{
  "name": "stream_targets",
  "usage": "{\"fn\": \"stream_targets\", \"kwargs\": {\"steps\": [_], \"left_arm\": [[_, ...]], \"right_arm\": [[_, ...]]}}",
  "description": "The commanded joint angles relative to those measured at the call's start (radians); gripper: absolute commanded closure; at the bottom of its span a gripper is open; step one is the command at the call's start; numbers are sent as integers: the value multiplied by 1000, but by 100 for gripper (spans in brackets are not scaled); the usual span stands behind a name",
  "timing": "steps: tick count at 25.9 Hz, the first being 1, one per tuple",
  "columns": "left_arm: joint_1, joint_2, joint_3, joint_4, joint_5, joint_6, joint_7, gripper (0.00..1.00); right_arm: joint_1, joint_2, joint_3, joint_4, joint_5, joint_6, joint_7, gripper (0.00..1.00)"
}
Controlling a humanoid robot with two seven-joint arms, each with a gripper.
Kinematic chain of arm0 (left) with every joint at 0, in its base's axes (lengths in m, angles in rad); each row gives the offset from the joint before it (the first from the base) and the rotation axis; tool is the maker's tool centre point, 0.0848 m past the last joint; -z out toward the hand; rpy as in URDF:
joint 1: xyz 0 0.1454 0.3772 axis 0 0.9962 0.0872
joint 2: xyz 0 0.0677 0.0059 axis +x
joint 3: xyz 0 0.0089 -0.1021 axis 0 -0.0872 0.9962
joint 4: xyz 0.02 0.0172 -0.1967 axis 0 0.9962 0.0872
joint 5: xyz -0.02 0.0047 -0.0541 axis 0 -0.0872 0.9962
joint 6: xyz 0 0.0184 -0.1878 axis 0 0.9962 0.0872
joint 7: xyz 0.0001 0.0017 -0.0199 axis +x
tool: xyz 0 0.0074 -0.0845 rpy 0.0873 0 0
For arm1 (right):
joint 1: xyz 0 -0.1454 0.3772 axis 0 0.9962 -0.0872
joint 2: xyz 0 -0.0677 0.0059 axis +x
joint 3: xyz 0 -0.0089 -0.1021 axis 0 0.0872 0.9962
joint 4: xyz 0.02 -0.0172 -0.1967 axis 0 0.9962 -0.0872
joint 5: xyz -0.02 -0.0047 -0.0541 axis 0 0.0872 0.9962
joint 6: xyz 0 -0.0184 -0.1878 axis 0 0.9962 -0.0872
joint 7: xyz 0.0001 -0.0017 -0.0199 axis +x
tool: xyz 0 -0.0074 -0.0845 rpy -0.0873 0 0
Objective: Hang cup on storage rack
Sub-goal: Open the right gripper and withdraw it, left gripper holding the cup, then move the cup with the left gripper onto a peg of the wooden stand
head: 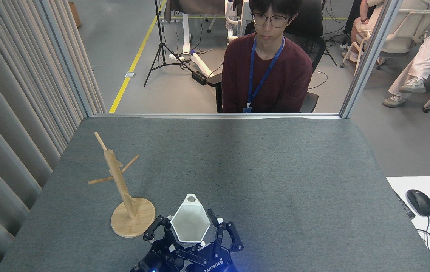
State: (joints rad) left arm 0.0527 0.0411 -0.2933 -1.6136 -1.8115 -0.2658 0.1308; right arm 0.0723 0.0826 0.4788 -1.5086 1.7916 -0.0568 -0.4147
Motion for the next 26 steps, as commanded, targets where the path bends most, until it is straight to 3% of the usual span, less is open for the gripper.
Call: {"fn": "stream_targets", "kwargs": {"steps": [1,5,6,9,10,11,14,15,17,21,26], "left_arm": [[6,-4,0,0,-3,0,-4,82],[9,-6,0,0,-5,0,-7,82],[9,-6,0,0,-5,0,-7,82],[16,-3,10,-3,-2,3,-7,81],[26,-1,20,-8,0,3,-4,81],[41,-1,45,-12,1,3,1,81],[130,0,184,-71,9,-3,24,81],[170,0,233,-106,11,-6,38,81],[231,-6,298,-118,9,3,65,82],[263,3,470,-117,-8,73,108,84],[187,22,697,-115,-157,76,110,84]], "right_arm": [[-3,0,0,-59,-11,-8,-18,0],[-25,6,-19,-131,-29,-48,-13,0],[-46,9,-37,-134,-80,-41,-4,0],[-111,20,-243,-94,-371,74,82,0],[-117,11,-292,-59,-419,101,109,0],[-112,2,-301,-15,-403,109,119,0],[-43,-96,-293,41,-225,86,117,0],[0,-127,-296,41,-201,66,116,0],[47,-145,-301,41,-201,49,114,0],[57,-145,-301,38,-199,51,112,0],[57,-141,-301,30,-199,54,114,0]]}}
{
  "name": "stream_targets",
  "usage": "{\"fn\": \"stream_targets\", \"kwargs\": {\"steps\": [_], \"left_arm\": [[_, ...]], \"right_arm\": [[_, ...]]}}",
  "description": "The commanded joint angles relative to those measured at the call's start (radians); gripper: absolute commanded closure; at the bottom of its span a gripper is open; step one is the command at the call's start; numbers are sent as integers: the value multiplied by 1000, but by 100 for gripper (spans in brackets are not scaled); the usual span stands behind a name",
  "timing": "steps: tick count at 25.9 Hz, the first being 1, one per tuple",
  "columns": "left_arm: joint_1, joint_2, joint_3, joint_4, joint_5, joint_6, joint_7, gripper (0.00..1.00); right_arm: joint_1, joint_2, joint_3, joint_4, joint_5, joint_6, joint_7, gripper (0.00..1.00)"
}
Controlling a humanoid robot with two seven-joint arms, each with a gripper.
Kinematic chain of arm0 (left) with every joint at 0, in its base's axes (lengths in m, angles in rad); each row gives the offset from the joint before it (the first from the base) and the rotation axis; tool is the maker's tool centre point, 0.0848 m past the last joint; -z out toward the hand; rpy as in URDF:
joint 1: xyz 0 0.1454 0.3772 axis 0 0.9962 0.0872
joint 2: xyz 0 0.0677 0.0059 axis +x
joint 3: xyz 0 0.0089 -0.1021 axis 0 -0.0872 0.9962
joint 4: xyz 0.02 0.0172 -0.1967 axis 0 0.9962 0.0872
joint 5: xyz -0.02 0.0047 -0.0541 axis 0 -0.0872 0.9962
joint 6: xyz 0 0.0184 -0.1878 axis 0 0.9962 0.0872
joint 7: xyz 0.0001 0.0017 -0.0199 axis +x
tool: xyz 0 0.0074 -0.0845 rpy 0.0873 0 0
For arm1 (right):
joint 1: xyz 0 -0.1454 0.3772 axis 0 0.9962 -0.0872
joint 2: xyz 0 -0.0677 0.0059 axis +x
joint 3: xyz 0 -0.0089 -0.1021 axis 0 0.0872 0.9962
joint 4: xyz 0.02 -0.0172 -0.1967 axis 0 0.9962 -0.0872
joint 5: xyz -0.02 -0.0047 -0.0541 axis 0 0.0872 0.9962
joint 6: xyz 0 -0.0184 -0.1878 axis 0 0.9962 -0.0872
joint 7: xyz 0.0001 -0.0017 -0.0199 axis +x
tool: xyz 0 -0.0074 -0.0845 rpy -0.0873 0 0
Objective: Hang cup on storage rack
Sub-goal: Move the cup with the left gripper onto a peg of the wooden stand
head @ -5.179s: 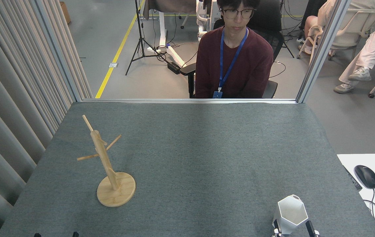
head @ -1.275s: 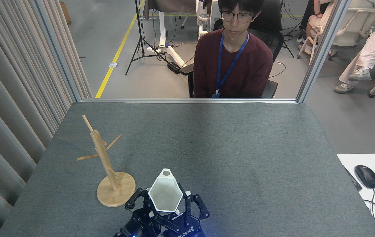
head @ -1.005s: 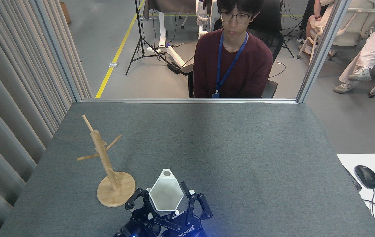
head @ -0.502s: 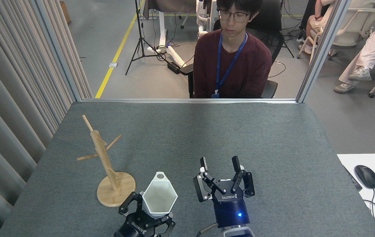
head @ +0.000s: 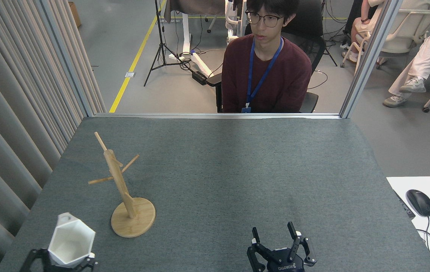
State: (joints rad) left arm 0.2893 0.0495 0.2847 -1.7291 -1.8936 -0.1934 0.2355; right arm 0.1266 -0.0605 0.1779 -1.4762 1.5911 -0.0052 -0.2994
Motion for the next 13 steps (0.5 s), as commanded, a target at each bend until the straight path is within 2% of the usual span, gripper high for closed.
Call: {"fn": "stream_targets", "kwargs": {"steps": [1,6,13], "left_arm": [[-87,26,126,2,-98,2,4,84],[-182,30,126,16,-239,-1,4,84],[-196,23,85,19,-257,-34,4,84]], "right_arm": [[2,4,0,-3,1,2,-1,0],[-1,7,0,-3,1,2,-1,0],[-4,7,-2,-3,1,-1,-1,0]]}}
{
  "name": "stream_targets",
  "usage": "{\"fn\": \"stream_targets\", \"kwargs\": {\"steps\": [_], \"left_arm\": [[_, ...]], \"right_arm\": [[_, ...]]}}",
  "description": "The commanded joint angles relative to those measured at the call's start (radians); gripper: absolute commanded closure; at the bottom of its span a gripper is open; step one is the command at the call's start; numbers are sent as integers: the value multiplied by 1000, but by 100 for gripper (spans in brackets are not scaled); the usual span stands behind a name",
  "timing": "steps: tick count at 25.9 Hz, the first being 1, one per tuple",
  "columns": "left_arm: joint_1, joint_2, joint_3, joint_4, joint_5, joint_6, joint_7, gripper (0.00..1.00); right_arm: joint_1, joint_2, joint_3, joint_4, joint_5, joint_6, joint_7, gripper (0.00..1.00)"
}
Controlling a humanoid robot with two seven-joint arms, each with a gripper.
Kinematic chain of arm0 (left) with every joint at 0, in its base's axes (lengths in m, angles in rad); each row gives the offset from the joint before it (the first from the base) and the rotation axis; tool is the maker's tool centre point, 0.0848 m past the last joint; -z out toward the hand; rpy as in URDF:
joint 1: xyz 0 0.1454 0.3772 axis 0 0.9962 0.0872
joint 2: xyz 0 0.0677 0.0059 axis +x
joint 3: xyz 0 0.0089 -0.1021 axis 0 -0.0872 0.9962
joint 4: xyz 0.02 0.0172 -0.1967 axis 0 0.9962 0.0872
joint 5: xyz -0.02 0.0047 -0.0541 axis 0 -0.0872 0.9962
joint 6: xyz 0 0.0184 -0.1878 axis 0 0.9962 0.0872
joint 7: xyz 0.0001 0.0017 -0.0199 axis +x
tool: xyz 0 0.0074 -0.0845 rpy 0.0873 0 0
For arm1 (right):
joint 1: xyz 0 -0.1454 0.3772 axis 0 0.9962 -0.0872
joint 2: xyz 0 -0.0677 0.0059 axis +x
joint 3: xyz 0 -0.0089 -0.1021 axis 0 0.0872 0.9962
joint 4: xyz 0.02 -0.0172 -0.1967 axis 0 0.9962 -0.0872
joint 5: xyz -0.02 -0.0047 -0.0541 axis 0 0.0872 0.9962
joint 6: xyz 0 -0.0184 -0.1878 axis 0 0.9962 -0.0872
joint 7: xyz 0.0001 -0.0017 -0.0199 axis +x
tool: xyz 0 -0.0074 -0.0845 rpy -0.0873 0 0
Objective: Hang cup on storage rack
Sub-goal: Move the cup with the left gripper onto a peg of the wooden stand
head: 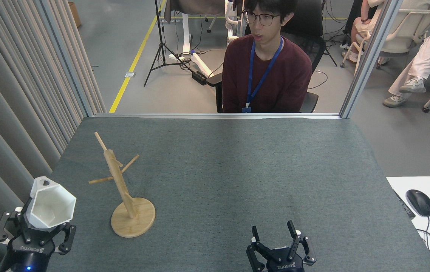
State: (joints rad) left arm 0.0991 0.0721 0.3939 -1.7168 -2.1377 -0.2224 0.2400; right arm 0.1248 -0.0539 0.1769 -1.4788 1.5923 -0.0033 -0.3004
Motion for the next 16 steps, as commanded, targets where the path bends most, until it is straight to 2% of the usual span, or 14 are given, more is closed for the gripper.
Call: {"fn": "stream_targets", "kwargs": {"steps": [1,16], "left_arm": [[-10,-2,-33,9,-28,-5,-1,85],[-99,2,-92,118,-119,-5,-1,84]], "right_arm": [[-4,-1,-1,-2,0,-4,0,0],[-10,-1,-4,-2,-3,-6,-2,0]]}}
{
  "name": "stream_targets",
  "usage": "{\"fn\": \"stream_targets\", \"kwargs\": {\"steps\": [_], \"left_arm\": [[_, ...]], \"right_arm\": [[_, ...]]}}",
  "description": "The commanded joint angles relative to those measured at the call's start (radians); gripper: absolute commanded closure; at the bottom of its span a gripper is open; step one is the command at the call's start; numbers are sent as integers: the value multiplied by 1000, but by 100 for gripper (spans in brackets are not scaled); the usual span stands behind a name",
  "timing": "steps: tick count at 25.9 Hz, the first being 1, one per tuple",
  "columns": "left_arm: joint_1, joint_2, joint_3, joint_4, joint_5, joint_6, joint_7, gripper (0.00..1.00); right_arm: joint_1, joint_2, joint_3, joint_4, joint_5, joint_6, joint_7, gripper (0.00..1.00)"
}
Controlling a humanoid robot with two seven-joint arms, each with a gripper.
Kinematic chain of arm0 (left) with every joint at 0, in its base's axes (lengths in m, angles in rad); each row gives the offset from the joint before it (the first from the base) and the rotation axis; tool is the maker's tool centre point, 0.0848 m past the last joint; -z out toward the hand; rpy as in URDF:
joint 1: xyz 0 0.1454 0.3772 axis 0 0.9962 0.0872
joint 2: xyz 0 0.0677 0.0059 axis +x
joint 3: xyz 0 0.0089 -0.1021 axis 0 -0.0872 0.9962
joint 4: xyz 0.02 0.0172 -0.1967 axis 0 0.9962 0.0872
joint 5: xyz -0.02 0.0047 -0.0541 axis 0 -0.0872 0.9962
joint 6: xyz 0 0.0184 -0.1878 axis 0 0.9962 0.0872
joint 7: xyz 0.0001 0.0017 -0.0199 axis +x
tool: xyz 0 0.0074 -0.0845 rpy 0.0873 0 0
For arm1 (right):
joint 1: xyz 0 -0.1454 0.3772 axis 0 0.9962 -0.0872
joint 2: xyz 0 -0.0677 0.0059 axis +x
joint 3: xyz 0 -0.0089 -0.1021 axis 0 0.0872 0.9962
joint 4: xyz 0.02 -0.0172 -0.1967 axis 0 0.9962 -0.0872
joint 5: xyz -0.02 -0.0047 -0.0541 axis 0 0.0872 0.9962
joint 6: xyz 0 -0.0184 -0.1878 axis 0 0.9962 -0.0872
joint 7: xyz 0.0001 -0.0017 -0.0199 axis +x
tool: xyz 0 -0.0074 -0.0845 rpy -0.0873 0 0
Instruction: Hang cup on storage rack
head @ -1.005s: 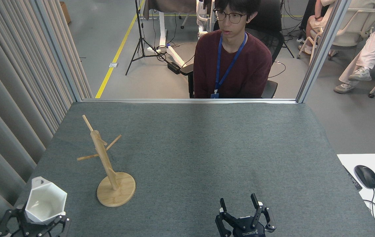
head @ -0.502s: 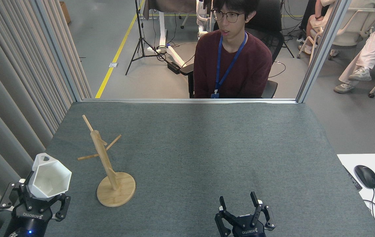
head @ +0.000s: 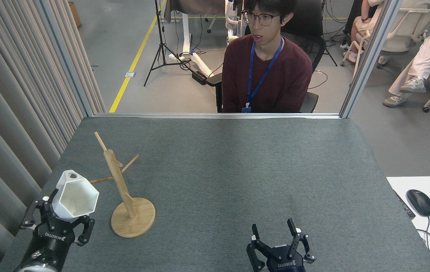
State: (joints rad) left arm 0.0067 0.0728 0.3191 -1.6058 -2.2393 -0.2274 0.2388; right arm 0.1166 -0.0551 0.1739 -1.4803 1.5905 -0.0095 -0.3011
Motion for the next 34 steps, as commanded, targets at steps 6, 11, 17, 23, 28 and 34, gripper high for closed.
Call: {"fn": "stream_targets", "kwargs": {"steps": [6,11,17,23,28,34], "left_arm": [[-2,-4,-83,6,-43,0,1,84],[-19,-13,-120,38,-69,8,1,80],[-47,-28,-118,52,-62,-1,13,0],[52,-47,-115,-26,-34,-1,13,0],[227,-102,-121,-80,7,7,45,0],[269,-79,-60,-66,274,0,71,0]], "right_arm": [[-3,0,-1,0,-1,-1,-3,0],[-3,1,-4,0,-3,0,-4,0],[-3,0,-2,0,-12,-1,-6,0],[-5,1,-2,0,-12,0,-6,0],[-5,-2,-2,0,-12,0,-6,0],[-3,-5,-2,-2,-12,-1,-6,0]]}}
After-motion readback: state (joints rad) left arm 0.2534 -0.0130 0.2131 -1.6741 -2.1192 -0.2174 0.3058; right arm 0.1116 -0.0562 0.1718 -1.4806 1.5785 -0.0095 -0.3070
